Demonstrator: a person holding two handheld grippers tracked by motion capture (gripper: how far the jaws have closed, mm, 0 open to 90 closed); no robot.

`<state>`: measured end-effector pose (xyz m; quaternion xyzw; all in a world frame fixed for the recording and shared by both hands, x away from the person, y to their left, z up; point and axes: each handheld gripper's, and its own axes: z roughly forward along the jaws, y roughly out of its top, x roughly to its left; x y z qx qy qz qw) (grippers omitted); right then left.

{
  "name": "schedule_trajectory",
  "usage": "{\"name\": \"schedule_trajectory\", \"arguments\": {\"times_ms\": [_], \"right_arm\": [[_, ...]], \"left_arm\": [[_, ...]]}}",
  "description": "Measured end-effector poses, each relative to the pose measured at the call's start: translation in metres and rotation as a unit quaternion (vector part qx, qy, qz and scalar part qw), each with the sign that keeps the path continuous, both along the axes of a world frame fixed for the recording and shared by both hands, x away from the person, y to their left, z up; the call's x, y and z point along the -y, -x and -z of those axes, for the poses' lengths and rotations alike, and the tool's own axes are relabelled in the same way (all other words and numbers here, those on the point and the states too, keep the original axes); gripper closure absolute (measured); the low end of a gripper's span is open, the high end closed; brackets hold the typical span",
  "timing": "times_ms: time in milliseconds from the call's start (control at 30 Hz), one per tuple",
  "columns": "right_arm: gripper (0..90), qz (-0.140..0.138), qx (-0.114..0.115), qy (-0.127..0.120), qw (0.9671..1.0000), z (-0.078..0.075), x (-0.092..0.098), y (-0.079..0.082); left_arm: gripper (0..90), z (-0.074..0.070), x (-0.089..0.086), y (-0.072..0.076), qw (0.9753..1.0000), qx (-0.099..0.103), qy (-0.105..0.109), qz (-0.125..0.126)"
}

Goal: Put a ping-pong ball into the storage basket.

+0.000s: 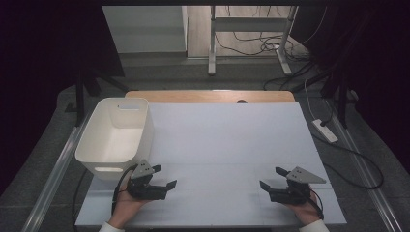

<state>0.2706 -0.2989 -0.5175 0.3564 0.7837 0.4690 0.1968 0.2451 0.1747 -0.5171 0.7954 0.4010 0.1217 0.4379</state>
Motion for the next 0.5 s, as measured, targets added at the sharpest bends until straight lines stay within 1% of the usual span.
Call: {"name": "schedule_trajectory", "arguments": {"times_ms": [500], "right_arm": [[16.8,-0.006,-0.001,0.002,1.0,0.0001,-0.0003,0.0006]], "left_arm": [[16.0,0.0006,0.003,0.0006,1.0,-0.001,0.0,0.005]]}}
